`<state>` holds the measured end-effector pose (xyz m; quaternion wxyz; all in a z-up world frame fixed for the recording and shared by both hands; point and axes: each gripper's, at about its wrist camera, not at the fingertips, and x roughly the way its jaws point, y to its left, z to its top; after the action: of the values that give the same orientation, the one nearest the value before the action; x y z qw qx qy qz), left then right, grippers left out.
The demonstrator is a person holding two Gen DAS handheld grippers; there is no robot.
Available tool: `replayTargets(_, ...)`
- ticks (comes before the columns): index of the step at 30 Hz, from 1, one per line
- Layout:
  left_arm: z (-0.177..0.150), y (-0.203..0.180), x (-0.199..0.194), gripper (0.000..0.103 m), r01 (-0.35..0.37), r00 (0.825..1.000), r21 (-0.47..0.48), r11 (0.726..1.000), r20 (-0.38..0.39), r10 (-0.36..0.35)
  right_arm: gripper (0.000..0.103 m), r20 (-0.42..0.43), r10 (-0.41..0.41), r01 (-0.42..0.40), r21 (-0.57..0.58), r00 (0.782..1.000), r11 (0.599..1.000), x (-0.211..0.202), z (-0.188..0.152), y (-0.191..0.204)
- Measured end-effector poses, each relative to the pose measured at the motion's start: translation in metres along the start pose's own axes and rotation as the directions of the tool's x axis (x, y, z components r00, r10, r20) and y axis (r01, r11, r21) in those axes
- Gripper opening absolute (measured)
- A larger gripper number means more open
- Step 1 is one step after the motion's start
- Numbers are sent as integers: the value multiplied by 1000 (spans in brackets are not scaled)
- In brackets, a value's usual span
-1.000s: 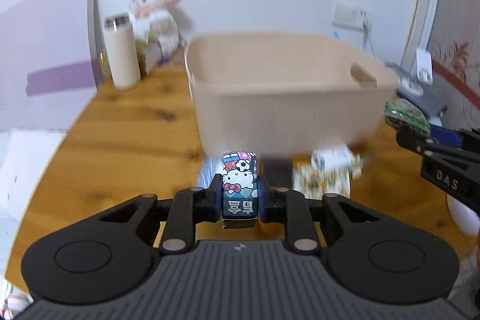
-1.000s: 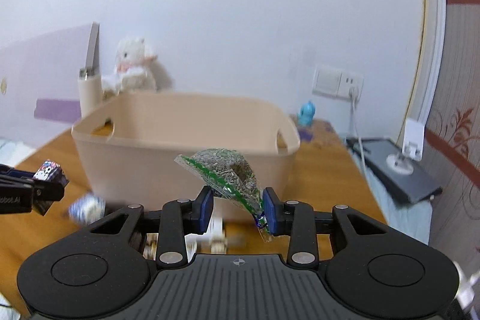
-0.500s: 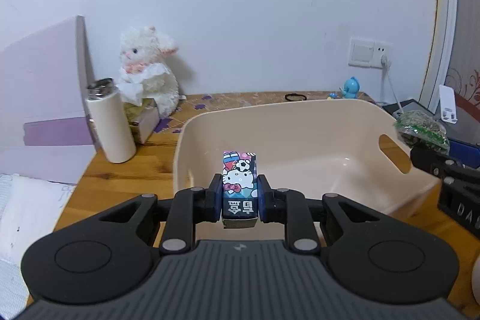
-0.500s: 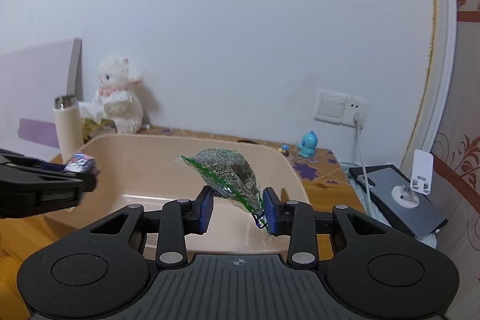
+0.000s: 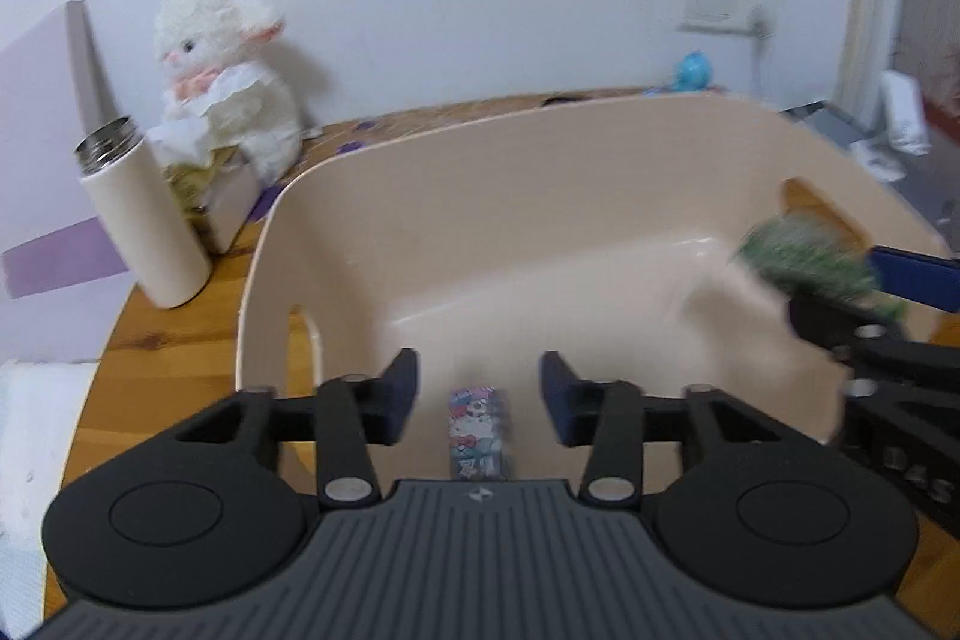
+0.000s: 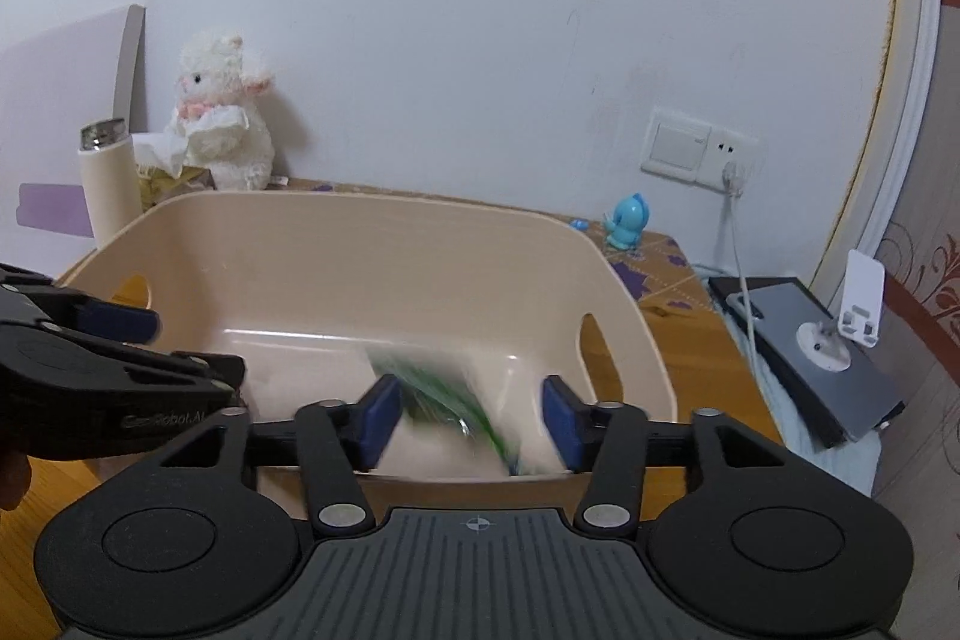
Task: Organize objects
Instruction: 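Lift both items over the basket and open both tools to drop them, then grasp the blue-and-white box with the left tool while the right tool grasps the scrunchie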
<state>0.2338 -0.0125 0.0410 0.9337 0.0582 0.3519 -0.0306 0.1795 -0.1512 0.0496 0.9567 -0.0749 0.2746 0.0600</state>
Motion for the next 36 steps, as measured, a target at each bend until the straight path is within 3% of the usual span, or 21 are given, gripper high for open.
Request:
replayTargets(2, 0, 0, -13, 85, 6, 1000, -8, 1000, 26, -6, 71, 16, -7, 6, 9, 1000, 1000, -9, 0, -1)
replayTargets(6, -1, 4, -38, 94, -13, 996, -21, 1000, 84, 15, 80, 41, -6, 6, 13, 999, 1000, -29, -2, -3)
replayTargets(9, -5, 10, -55, 95, -8, 995, -26, 1000, 96, 11, 89, 47, -4, 3, 14, 999, 1000, -41, -7, -4)
replayTargets(17, -28, 27, -81, 96, -2, 995, -38, 999, 95, 5, 95, -9, 11, -11, 10, 1000, 1000, -49, -33, 2)
replayTargets(25, -58, 34, -68, 96, 8, 1000, 4, 1000, 12, -8, 96, -125, 25, -22, 20, 992, 1000, -28, -68, 8)
replayTargets(36, -95, 38, -30, 96, 26, 990, 8, 1000, -142, -25, 94, -194, 83, -73, 60, 977, 996, -15, -91, 12)
